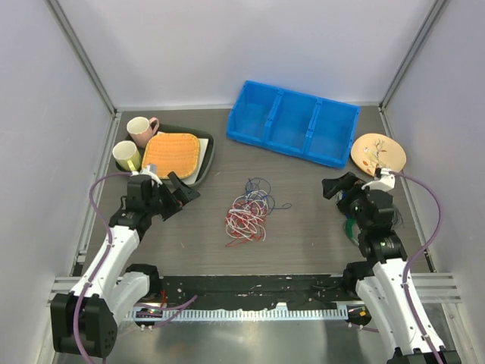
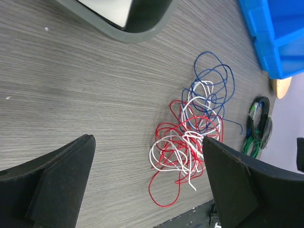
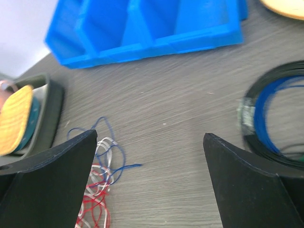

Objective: Untangle the cables

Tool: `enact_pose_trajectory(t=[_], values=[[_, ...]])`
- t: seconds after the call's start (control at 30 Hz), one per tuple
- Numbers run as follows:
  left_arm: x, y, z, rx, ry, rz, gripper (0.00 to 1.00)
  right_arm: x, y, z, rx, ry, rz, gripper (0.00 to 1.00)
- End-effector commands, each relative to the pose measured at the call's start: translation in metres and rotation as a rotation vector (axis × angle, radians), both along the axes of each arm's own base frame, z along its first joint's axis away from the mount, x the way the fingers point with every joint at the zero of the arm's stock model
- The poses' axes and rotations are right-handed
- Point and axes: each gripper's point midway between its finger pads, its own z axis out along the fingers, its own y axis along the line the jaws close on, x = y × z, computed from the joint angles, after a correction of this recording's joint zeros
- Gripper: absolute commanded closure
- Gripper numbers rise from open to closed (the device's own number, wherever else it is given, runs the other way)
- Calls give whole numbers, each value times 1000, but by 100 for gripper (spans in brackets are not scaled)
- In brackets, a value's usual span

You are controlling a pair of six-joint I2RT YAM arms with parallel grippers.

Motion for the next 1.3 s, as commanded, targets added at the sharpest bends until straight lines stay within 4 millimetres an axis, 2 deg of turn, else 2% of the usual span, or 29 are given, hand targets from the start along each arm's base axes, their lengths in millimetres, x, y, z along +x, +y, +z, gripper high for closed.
enact_pose_trajectory(t=[0.0,0.07,0.1,0.13,0.17,0.2,0.23,0.27,0.37,0.4,0.43,0.47,0.57,0.6,0.67,0.7,0.73,0.83,0.87,0.93,0.97,1.0,1.03,1.07,1.13,1.17,1.27], values=[[1,-20,16,-85,-55,-88,0,-2,43,19,115,-114,224,0],[-6,-31,13,-124,-40,-121,0,0,58,20,170,-150,293,0],[-6,-36,15,-135,-54,-139,0,-4,73,28,191,-182,388,0],[-11,-43,12,-141,-42,-167,0,-1,78,16,197,-130,420,0],[-13,-47,11,-148,-34,-174,0,1,81,16,203,-101,436,0],[-14,-50,10,-145,-33,-180,0,2,82,3,200,-31,427,0],[-19,-60,9,-146,-33,-213,0,9,84,-19,165,57,427,0],[-20,-64,8,-146,-31,-221,0,15,87,-21,135,81,422,0],[-26,-82,0,-126,-19,-274,0,22,120,-56,-94,186,439,1],[-28,-89,-4,-118,-1,-293,0,11,137,-69,-180,233,475,2],[-28,-92,-7,-113,13,-301,0,17,132,-76,-248,257,436,3],[-28,-95,-10,-109,24,-306,1,24,138,-86,-299,306,440,9],[-31,-111,-21,-102,59,-347,4,30,129,-110,-384,414,369,15],[-30,-122,-19,-102,46,-371,5,29,129,-116,-403,433,370,16],[-30,-130,-34,-69,91,-384,8,27,130,-123,-425,449,373,18],[-28,-139,-32,-66,90,-408,12,25,129,-129,-436,461,374,18],[-27,-142,-46,-45,133,-415,13,24,128,-131,-440,461,372,19],[-23,-162,-49,-46,153,-471,25,17,121,-141,-445,477,350,20],[-25,-167,-59,-46,193,-493,35,17,122,-142,-437,471,350,20],[-23,-180,-60,-50,205,-524,48,23,126,-140,-419,425,355,22],[-24,-182,-70,-42,234,-536,62,25,129,-140,-415,413,362,29],[-25,-188,-68,-51,236,-557,71,29,133,-137,-406,387,367,34],[-25,-188,-69,-51,243,-559,84,32,134,-136,-406,377,368,40],[-27,-187,-74,-41,265,-558,100,33,136,-136,-406,374,371,55],[-26,-184,-76,-23,265,-548,100,36,136,-133,-406,354,367,72],[-26,-182,-75,-18,265,-543,100,37,135,-132,-413,348,358,84],[-26,-177,-67,2,240,-522,100,43,123,-121,-439,324,289,99]])
